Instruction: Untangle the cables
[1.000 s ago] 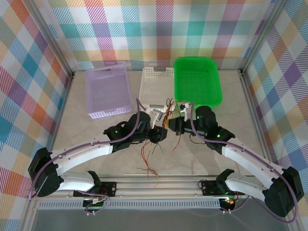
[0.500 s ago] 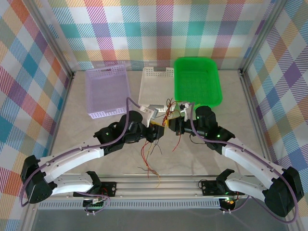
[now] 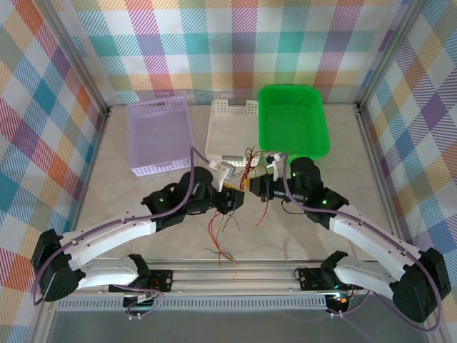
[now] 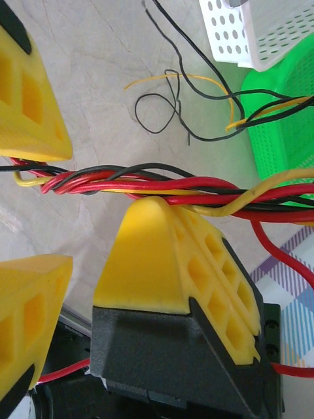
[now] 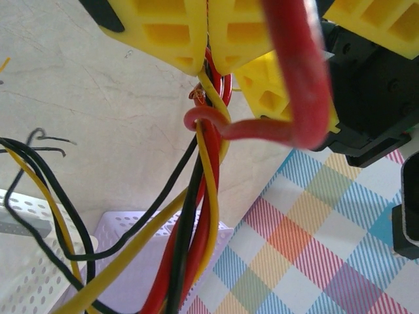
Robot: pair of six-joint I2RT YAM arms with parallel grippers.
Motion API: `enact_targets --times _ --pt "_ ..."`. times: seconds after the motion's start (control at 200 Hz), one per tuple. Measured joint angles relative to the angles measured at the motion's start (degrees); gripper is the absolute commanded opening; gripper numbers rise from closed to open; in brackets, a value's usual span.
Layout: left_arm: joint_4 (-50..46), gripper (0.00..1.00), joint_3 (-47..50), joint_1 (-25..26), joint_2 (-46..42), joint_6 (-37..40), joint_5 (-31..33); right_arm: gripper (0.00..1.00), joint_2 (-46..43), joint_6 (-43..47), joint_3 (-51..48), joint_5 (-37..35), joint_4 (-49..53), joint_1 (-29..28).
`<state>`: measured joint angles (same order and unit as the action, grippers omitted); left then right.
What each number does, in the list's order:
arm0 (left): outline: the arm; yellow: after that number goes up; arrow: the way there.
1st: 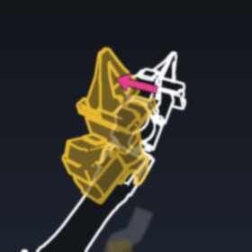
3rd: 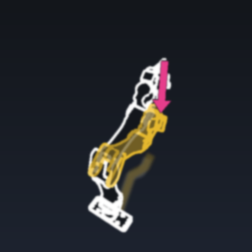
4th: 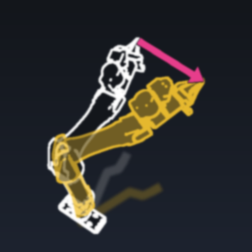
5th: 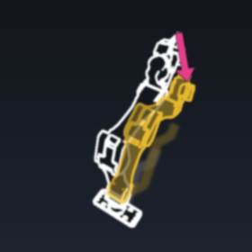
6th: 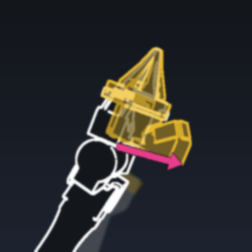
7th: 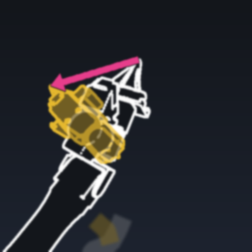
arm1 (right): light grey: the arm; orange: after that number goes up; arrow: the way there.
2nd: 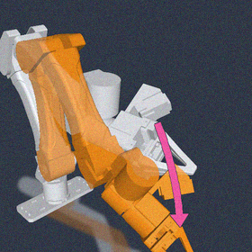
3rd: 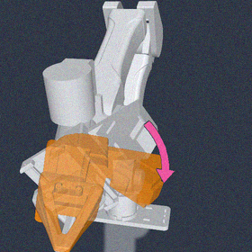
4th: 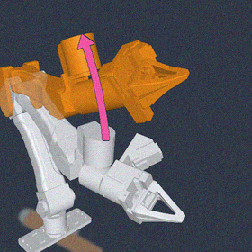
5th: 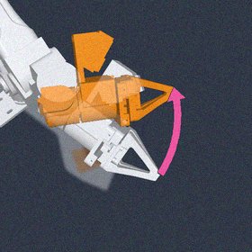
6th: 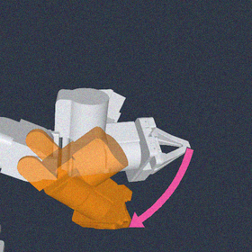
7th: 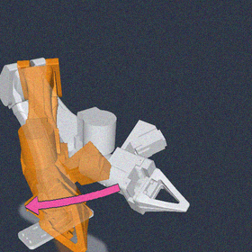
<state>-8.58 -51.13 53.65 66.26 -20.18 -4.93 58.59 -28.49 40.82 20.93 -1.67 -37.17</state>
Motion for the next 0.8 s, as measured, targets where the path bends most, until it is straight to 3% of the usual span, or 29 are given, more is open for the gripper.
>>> enact_targets --times 0.44,0.8 --pt "0.37 0.52 1.09 -0.33 0.37 -0.15 0.74 0.0 -0.72 -1.14 0.0 1.64 0.0 0.0" --pt "1.4 0.37 1.81 -1.09 0.37 -0.85 1.55 0.0 -1.22 -1.77 0.0 2.75 0.0 0.0"
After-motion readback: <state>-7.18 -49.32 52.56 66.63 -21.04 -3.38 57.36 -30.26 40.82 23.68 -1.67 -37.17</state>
